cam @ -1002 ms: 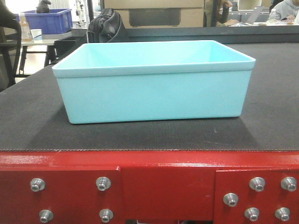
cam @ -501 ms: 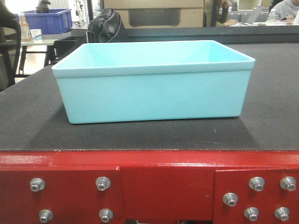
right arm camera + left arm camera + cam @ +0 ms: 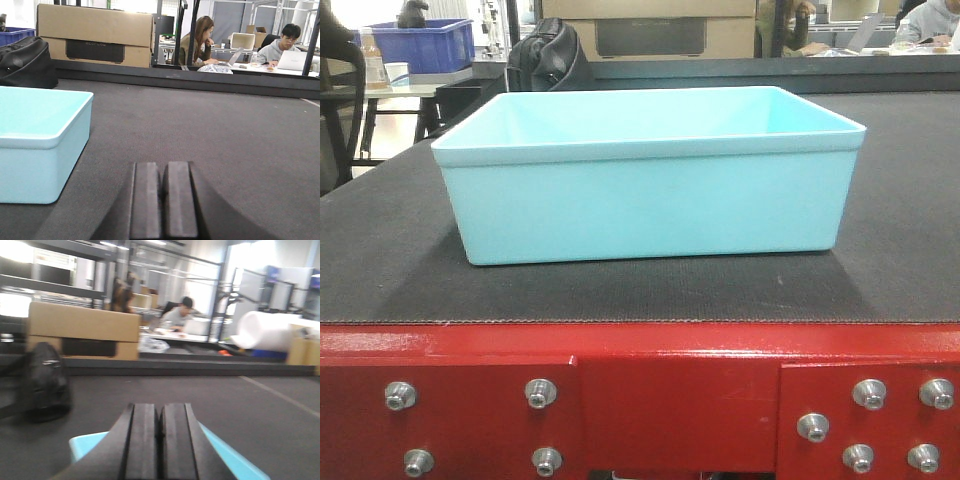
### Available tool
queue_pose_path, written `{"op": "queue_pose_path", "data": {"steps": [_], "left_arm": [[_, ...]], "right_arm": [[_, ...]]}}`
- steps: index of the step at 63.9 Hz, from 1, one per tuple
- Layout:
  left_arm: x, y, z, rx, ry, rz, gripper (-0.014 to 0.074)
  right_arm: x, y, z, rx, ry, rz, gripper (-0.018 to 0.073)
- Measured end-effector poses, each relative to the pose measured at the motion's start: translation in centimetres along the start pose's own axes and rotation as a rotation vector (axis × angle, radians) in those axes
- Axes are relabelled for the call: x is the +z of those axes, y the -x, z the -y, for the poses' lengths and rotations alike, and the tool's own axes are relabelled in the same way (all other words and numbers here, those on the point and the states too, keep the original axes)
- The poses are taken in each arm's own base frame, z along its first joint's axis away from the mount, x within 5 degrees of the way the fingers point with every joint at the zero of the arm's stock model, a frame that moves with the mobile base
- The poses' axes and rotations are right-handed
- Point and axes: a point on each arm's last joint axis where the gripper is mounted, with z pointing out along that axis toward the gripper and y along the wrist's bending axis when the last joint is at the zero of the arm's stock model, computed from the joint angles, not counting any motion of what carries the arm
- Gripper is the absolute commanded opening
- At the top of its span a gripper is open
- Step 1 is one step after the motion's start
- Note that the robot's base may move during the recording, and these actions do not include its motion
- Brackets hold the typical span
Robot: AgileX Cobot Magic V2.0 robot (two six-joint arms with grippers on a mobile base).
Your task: Fetch blue bin and place on conveyor start
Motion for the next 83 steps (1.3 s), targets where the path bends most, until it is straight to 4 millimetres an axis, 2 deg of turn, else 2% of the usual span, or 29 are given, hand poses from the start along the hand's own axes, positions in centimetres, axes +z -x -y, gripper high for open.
{"op": "queue_pose_path", "data": {"steps": [18, 35, 43, 49, 83], "left_arm": [[-3.1, -6.6, -3.3, 0.139, 0.309, -0.068, -0.0111], [-5.9, -13.5, -3.9, 0.148, 0.358, -0.082, -0.0111], [-6.9, -15.9, -3.9, 0.149, 0.356, -0.068, -0.0111], [-7.2, -16.5, -3.9, 0.146, 0.355, -0.056, -0.0111], [-7.2, -16.4, -3.9, 0.126, 0.354, -0.037, -0.0111]], "right_arm": [[0.0, 0.0, 0.0, 0.000, 0.000, 0.001, -0.0165], [0.0, 0.0, 0.0, 0.000, 0.000, 0.001, -0.0165], [0.0, 0.0, 0.0, 0.002, 0.000, 0.001, -0.0165], [0.0, 0.0, 0.0, 0.002, 0.000, 0.001, -0.0165], [0.0, 0.0, 0.0, 0.002, 0.000, 0.002, -0.0165]]}}
